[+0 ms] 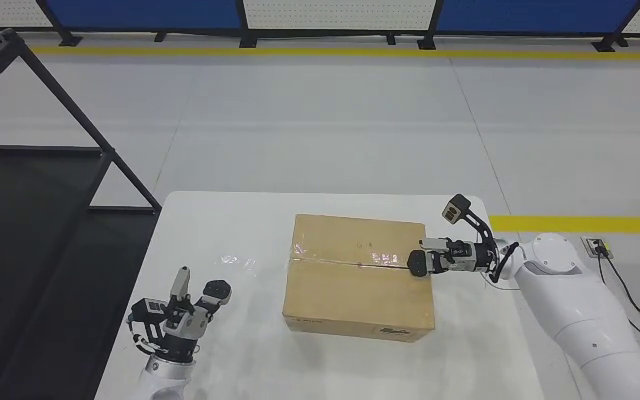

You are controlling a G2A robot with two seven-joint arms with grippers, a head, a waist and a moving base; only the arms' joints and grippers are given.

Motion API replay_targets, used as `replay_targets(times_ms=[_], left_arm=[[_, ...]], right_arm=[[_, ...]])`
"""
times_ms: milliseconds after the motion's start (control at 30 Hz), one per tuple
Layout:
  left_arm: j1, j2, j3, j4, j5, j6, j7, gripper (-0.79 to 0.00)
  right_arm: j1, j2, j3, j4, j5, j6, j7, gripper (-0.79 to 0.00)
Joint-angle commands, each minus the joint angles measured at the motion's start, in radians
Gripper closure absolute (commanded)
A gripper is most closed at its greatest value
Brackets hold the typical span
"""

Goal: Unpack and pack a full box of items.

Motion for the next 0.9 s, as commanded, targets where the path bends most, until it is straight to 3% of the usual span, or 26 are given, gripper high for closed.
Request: replay_targets(times_ms=[0, 100, 300, 867], left_arm=[[-0.006, 0.003, 0.008, 0.015, 0.134, 0.036, 0.011, -0.785], [-0.026, 0.0, 0.051, 0.028, 0.28, 0.117, 0.081, -0.785], [-0.078, -0.008, 0.134, 0.064, 0.407, 0.237, 0.127, -0.785], [-0.267, -0.035, 0.239, 0.165, 0.33, 0.475, 0.093, -0.785]], right_arm=[[0.0, 0.0, 0.0, 0.0, 0.0, 0.0, 0.0, -0.785], [0.0, 0.0, 0.0, 0.0, 0.0, 0.0, 0.0, -0.785], [0.0, 0.0, 0.0, 0.0, 0.0, 0.0, 0.0, -0.785], [0.0, 0.0, 0.0, 0.0, 0.0, 0.0, 0.0, -0.785]])
